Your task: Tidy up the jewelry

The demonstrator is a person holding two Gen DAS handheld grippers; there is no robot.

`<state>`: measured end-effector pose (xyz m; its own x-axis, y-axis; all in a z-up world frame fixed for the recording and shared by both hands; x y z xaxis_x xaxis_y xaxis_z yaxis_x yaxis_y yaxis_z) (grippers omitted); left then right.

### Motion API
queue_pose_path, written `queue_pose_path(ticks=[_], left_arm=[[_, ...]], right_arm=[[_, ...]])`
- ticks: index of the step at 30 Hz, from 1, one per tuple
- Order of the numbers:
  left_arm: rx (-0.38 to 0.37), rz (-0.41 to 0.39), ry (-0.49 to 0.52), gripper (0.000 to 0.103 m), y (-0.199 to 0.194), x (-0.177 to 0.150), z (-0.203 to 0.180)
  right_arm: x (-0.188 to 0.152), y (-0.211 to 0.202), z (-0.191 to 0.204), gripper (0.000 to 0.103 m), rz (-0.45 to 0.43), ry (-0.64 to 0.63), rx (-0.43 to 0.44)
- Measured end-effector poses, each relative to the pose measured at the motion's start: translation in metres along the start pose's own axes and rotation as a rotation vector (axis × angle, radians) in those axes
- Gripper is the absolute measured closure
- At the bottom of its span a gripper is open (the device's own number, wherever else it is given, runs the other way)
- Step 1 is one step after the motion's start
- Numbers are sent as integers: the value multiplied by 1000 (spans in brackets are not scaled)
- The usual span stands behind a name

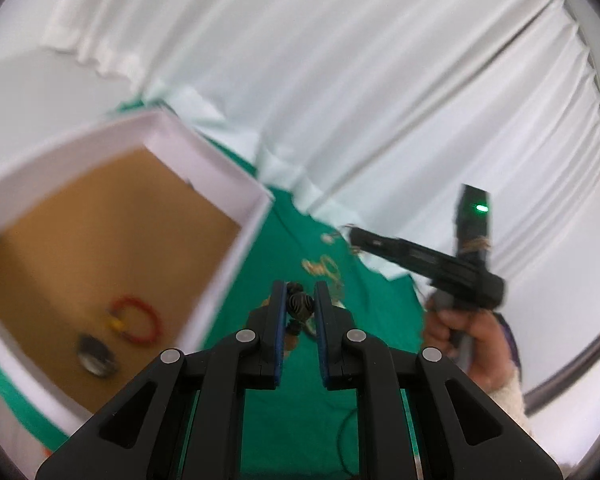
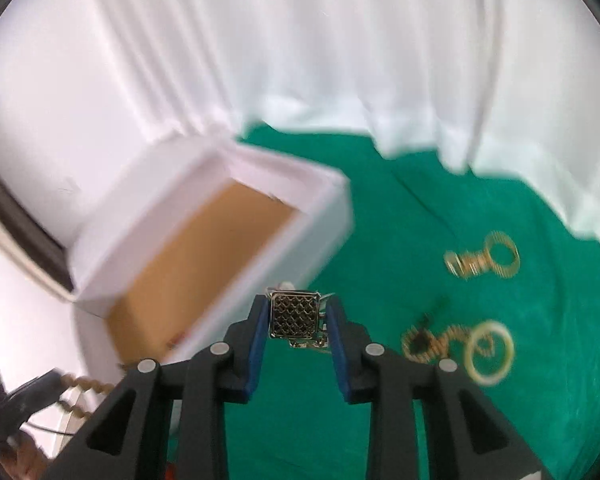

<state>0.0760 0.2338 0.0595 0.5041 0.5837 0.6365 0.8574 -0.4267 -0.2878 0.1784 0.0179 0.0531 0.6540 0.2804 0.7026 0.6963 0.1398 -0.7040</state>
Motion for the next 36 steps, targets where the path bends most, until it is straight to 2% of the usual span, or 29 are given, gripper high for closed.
queue_pose_path(ticks=[4,9,14,18,20,21,22,23,27,29,31,36], left_arm=[[114,-53,9,92,-23,22,27],[266,-47,-26,92,-28,32,91],[370,11,-80,92,-17,21,151],[453,57,-79,90,-8,6,177],[483,58,-68,71,-11,3,180],[493,48,-65,49,-14,1,180],[496,35,-62,36,-18,0,177],[496,18,-55,33,-20,0,174],[460,-3,-3,32,-19,-7,144],[428,-7,39,31,-13,-12,122],[385,-2,94,26,-3,-21,93],[246,79,194,19,39,-58,29]], right_arm=[[23,-24,48,74,-66,-62,96],[25,-6,106,74,-66,-136,163],[0,65,153,73,12,-206,180],[-18,107,167,73,51,-223,161],[-20,114,164,70,51,-199,153],[-21,111,163,61,49,-187,149],[-20,106,156,54,36,-164,143],[-19,99,151,54,19,-152,136],[-25,69,129,53,-42,-148,87],[-38,54,111,48,-76,-152,56],[-60,42,89,38,-102,-163,-1],[-122,32,21,38,-112,-150,-153]])
Point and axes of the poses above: each gripper's, at about its wrist camera, not at the fingertips, and y roughly the way its jaws point, z to its left, x to its top, the point moved 6 cm from there along y, roughly the way its jaws point, and after that the axes turned 14 degrees about -x, right-handed, at the moved point
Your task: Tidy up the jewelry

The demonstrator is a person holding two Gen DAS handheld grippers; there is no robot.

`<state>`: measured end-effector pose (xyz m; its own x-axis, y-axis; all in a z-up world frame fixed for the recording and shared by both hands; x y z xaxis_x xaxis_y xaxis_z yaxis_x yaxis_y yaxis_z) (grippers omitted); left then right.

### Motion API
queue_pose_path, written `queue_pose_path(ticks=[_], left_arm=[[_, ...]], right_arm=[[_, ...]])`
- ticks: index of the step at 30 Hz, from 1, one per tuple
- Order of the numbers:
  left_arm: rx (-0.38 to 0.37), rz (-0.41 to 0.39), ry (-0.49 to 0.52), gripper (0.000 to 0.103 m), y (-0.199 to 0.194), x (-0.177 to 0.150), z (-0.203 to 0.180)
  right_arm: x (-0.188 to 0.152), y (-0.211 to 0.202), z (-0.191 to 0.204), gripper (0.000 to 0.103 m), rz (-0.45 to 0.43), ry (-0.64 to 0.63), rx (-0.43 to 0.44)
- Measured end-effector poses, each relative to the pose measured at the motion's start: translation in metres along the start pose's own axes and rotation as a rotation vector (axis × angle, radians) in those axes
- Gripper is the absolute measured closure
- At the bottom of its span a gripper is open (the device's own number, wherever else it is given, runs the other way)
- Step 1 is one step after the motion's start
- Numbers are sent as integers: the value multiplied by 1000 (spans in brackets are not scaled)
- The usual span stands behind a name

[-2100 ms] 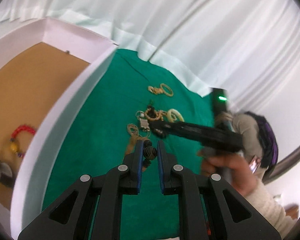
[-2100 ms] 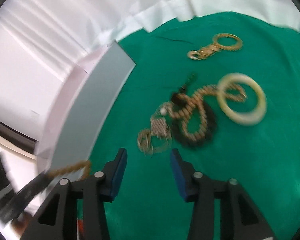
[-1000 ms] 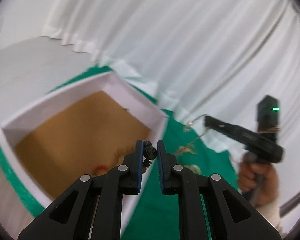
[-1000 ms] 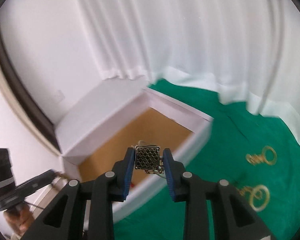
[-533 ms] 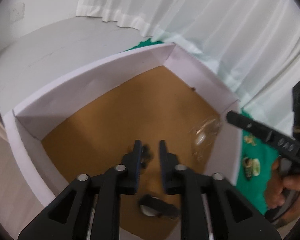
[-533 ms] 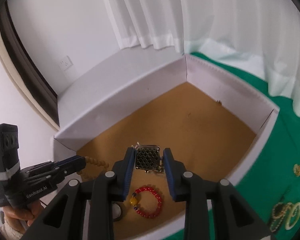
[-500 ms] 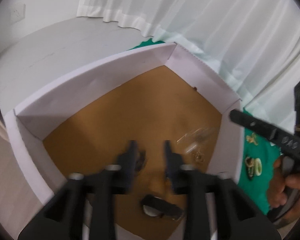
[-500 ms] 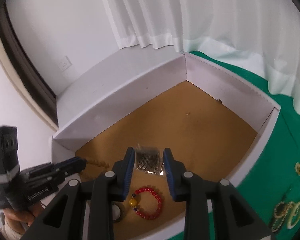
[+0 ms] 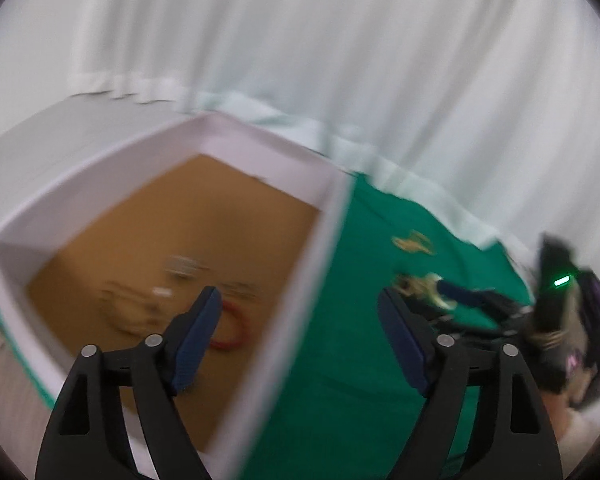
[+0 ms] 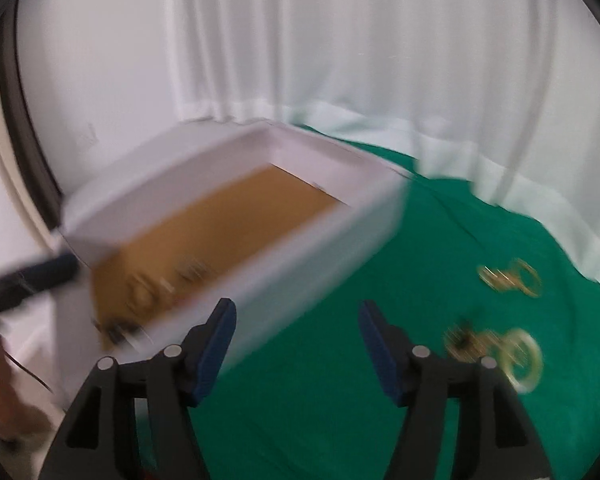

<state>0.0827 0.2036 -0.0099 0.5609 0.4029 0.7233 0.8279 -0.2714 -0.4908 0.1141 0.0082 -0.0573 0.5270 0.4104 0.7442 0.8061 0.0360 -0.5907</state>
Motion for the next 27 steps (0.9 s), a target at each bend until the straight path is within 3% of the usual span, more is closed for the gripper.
queue_pose_path(ticks=[3,10,14,18,27], left_arm=[[-63,76,68,15,35,-24,-44],[-70,215,146,15,121,-77,-81],[-21,243,219,15,163,-91,-90],[20,217,272,15,184,-100,-89],[82,240,269,15,213,-109,-70]], right_arm=[[-48,1,-46,38,37,49,-90],[-137,4,-156,38,109,173,-301],[-156,6,-199,38,124,250,-363],[-173,6,-232,38,118,322,-395],[-194,11,-250,38,125,370,-396]])
Point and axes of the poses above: each gripper's, at about its wrist camera, not at the fingertips, and y roughly the way its jaws point, z to its left, x to its top, the point moved 6 cm from there along y, roughly the way its jaws point, and after that the axes turned 14 degrees about -x, right-handed, at the moved point
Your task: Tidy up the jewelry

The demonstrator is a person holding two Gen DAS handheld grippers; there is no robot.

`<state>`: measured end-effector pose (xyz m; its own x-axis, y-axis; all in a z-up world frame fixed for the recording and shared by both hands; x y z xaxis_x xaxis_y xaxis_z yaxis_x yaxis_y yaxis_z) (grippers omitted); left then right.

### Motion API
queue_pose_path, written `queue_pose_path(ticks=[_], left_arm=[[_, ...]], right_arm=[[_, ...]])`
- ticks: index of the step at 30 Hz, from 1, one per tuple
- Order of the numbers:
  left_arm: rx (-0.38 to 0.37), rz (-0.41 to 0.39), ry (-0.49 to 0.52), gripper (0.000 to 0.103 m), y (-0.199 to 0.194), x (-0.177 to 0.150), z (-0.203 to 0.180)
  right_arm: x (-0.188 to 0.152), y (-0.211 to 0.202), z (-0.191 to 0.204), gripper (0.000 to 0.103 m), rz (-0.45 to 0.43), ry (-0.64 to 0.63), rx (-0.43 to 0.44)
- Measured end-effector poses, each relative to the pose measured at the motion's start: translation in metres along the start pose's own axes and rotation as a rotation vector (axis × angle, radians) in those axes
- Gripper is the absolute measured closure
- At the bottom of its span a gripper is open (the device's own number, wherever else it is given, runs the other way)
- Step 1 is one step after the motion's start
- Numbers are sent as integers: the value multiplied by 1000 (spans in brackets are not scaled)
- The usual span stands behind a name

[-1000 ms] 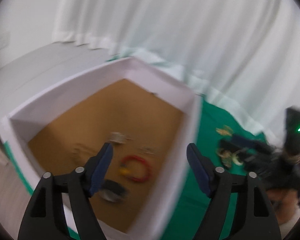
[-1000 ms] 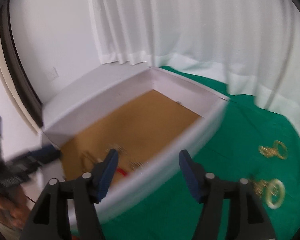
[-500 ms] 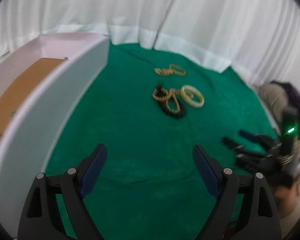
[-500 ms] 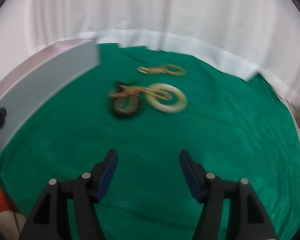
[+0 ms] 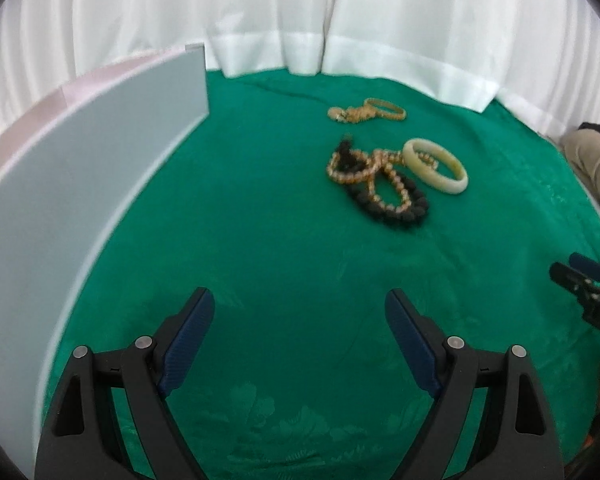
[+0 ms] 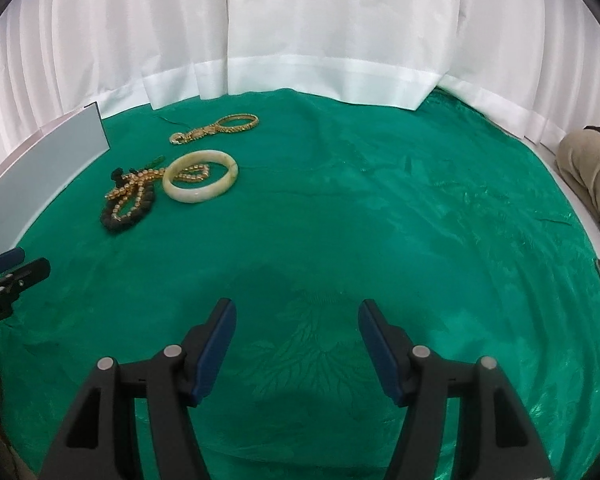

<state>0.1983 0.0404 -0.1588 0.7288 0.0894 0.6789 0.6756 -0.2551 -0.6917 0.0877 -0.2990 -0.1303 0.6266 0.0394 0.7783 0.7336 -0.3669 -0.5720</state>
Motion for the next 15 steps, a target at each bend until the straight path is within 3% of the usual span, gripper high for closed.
queue_pose_path(ticks=[7,15], left_arm=[[-32,13,-77,12,5,-2,11],[-31,28,-63,8,7,-4,7]], right_arm=[[-4,11,2,35,52,2,-2],[-5,13,6,34,55,-10,-16]])
Point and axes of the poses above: each gripper's, at about its wrist camera, not at the fingertips, and y roughly the way its jaws point, z to its left, x to its top, the point moved 6 cm from there along y, roughly the way its jaws point, and after that the axes turned 14 degrees about -x, right-handed, at the moved point
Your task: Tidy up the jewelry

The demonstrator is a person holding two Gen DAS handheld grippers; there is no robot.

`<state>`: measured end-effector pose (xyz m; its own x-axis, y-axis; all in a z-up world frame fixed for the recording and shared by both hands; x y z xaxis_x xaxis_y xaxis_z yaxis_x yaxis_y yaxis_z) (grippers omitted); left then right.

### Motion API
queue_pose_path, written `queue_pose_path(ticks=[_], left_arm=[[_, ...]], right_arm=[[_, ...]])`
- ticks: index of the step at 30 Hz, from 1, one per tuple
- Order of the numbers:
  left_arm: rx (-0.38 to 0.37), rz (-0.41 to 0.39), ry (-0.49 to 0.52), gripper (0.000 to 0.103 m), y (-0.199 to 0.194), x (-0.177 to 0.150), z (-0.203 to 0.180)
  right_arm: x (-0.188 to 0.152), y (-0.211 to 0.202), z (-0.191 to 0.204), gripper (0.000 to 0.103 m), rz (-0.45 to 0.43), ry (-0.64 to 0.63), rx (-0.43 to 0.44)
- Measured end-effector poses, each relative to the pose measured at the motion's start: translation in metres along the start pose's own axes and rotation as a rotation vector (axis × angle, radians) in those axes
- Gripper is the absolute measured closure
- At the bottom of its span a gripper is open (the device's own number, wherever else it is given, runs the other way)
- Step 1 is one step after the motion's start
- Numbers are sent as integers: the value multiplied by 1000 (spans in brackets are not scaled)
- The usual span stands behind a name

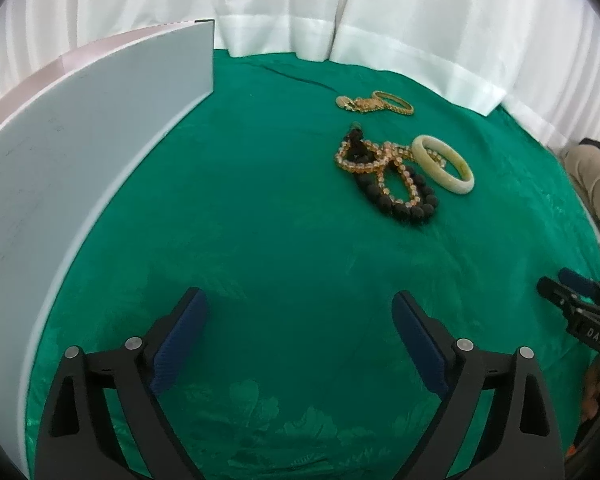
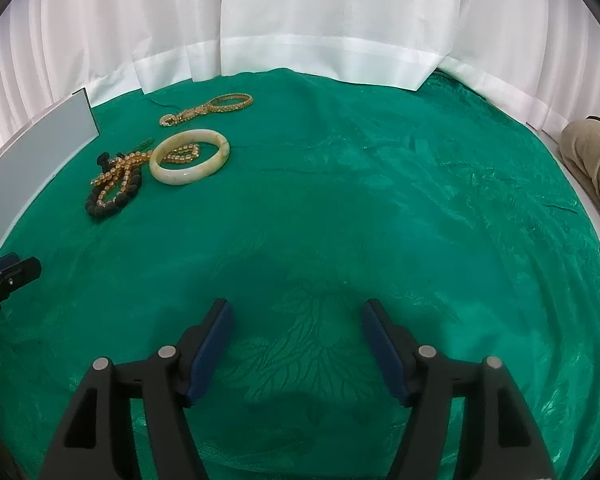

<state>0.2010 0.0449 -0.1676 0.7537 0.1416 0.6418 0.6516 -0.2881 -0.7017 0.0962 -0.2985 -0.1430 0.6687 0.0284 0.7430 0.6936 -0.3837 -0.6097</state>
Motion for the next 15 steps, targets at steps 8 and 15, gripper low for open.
queue_pose_path(ticks=[8,15], left_arm=[[19,31,29,4,4,0,-4],[32,44,41,3,6,0,-6]], right_arm=[[1,0,-1,33,2,1,0],[1,0,-1,32,2,1,0]])
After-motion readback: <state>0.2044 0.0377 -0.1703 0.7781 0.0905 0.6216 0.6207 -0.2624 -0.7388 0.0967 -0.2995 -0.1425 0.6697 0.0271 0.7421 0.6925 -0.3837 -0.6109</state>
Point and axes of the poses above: each gripper's, at about its wrist camera, not at the fingertips, and y roughly the way its jaws point, z to its left, x to its top, the point moved 6 cm from there along y, roughly the way its jaws point, and after that the axes turned 14 degrees about -x, right-handed, at the moved point
